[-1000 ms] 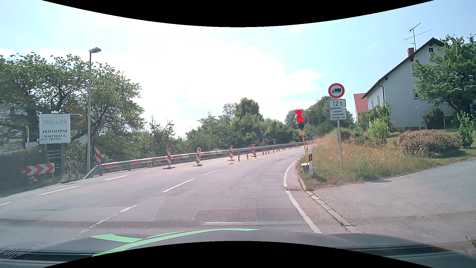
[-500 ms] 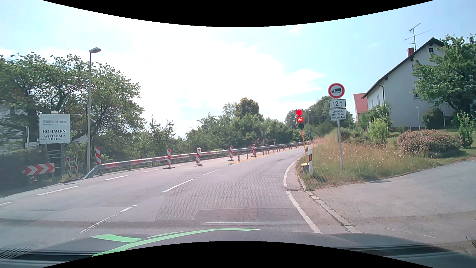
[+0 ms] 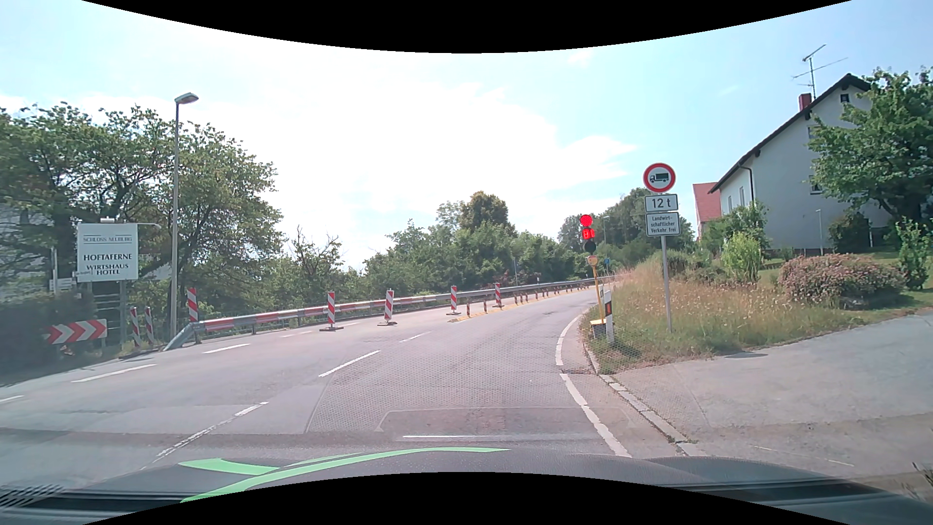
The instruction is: Follow the waypoints while adhering to traffic rules and regulations
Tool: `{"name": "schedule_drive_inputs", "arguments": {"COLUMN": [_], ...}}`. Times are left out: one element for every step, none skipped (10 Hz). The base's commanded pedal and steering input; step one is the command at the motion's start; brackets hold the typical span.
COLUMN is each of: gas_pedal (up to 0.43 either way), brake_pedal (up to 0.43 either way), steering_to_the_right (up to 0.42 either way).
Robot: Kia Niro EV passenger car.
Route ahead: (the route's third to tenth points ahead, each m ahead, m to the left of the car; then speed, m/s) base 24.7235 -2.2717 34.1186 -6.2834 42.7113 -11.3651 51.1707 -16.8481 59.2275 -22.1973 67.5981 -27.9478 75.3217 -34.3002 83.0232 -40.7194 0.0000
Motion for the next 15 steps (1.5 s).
{"name": "schedule_drive_inputs", "arguments": {"gas_pedal": [0.0, 0.0, 0.0, 0.0, 0.0, 0.0, 0.0, 0.0, 0.0, 0.0, 0.0, 0.0, 0.0, 0.0, 0.0], "brake_pedal": [0.293, 0.293, 0.287, 0.293, 0.299, 0.293, 0.299, 0.299, 0.305, 0.305, 0.305, 0.305, 0.299, 0.305, 0.305], "steering_to_the_right": [0.072, 0.072, 0.072, 0.072, 0.071, 0.071, 0.072, 0.072, 0.072, 0.072, 0.072, 0.072, 0.072, 0.072, 0.072]}}
